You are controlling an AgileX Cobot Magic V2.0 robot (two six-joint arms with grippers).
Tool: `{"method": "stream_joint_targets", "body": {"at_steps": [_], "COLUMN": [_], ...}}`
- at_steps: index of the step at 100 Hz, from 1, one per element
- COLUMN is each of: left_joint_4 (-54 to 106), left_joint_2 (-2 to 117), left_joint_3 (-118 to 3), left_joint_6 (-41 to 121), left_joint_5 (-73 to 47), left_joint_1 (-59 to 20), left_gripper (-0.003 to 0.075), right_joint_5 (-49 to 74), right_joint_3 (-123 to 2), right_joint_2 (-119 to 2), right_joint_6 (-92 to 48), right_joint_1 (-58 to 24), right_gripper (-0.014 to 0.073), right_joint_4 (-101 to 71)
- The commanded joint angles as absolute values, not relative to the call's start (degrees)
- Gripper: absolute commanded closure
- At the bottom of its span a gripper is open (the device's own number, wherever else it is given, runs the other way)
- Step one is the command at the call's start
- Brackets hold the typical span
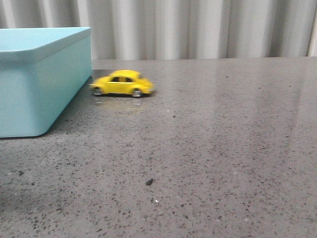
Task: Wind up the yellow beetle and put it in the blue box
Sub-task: 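Push the yellow car with the right gripper toward the blue box, then lift the right gripper away and move the left gripper over the car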
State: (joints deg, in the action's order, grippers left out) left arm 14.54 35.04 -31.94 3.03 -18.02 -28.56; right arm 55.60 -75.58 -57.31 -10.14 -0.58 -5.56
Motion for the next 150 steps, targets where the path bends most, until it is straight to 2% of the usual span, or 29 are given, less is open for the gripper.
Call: {"method": "stream_joint_targets", "body": {"at_steps": [1, 25, 62, 106, 130, 139, 150], "left_joint_4": [14.76, 12.35, 9.58, 9.58, 8.75, 8.75, 8.75], "left_joint_2": [35.33, 36.36, 44.25, 62.57, 76.3, 81.38, 86.39], "left_joint_3": [-34.15, -34.15, -36.47, -54.81, -73.2, -79.9, -86.65], "left_joint_6": [2.74, 2.74, 5.42, 17.91, 23.51, 26.32, 29.37], "left_joint_5": [-12.15, -9.56, -9.62, -14.16, -33.64, -39.02, -40.84], "left_joint_1": [-28.99, -28.99, -28.99, -28.99, -28.99, -28.99, -29.27], "left_gripper": [0.0741, 0.0741, 0.0741, 0.0741, 0.0737, 0.0676, 0.048], "right_joint_5": [50.45, 44.54, 32.61, 21.59, 20.27, 19.88, 19.54], "right_joint_3": [-75.77, -66.86, -49.7, -37.06, -34.31, -34.2, -34.2], "right_joint_2": [-54.97, -46.04, -29.16, -17.26, -15.29, -15.29, -15.29], "right_joint_6": [-11.73, -12.84, -23.35, -24.14, -24.14, -24.14, -24.14], "right_joint_1": [-2.72, -8.77, -10.77, -10.77, -10.77, -10.77, -10.77], "right_gripper": [0.0635, 0.0635, 0.0635, 0.0635, 0.0635, 0.0635, 0.0635], "right_joint_4": [-5.47, -2.09, -1.71, -0.43, 0.0, 0.0, 0.0]}}
